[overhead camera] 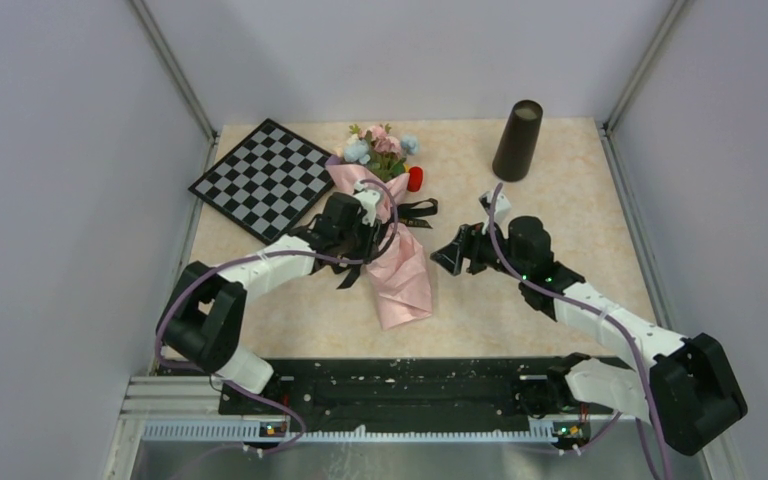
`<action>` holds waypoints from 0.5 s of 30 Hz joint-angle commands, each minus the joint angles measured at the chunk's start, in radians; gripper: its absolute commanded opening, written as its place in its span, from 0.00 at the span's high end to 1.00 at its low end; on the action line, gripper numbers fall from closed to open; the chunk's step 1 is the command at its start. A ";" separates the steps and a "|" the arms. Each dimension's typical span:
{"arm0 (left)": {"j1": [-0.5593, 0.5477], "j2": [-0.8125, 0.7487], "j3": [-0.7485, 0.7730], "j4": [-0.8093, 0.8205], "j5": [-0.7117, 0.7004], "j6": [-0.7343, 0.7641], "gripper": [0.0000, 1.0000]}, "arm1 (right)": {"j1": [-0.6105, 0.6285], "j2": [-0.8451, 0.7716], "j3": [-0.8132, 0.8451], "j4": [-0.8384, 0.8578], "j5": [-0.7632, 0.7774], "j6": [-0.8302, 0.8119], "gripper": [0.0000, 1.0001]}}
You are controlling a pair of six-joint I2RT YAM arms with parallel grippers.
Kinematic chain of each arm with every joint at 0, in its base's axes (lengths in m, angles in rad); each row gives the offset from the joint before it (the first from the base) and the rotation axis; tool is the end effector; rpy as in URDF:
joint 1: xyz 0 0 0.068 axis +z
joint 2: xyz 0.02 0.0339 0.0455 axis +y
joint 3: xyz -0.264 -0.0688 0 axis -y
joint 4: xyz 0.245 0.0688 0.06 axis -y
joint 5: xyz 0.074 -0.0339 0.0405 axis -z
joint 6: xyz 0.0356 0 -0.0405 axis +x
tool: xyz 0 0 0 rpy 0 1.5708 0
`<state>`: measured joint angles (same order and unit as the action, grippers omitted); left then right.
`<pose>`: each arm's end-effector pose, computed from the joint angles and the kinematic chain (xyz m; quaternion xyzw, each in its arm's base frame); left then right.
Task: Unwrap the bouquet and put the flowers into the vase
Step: Untie the ribbon from the wrapping paper.
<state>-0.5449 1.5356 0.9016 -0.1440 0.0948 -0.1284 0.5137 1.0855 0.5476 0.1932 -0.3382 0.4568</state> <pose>0.2733 -0.1696 0.2037 0.2084 0.8977 -0.1686 0.3496 0.2026 0.1279 0.2367 -0.1197 0.8032 0.3863 0.4375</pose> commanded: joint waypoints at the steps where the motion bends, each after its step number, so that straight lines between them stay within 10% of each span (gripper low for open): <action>1: -0.005 -0.055 0.029 0.006 -0.012 -0.009 0.59 | -0.011 -0.032 0.000 0.033 -0.005 0.000 0.29; 15: -0.004 -0.082 0.051 -0.015 -0.001 -0.013 0.82 | -0.010 -0.040 -0.007 0.024 0.002 -0.005 0.29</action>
<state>-0.5453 1.5005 0.9100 -0.1547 0.0887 -0.1329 0.5137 1.0714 0.5476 0.1928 -0.3378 0.4564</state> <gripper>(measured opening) 0.192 0.709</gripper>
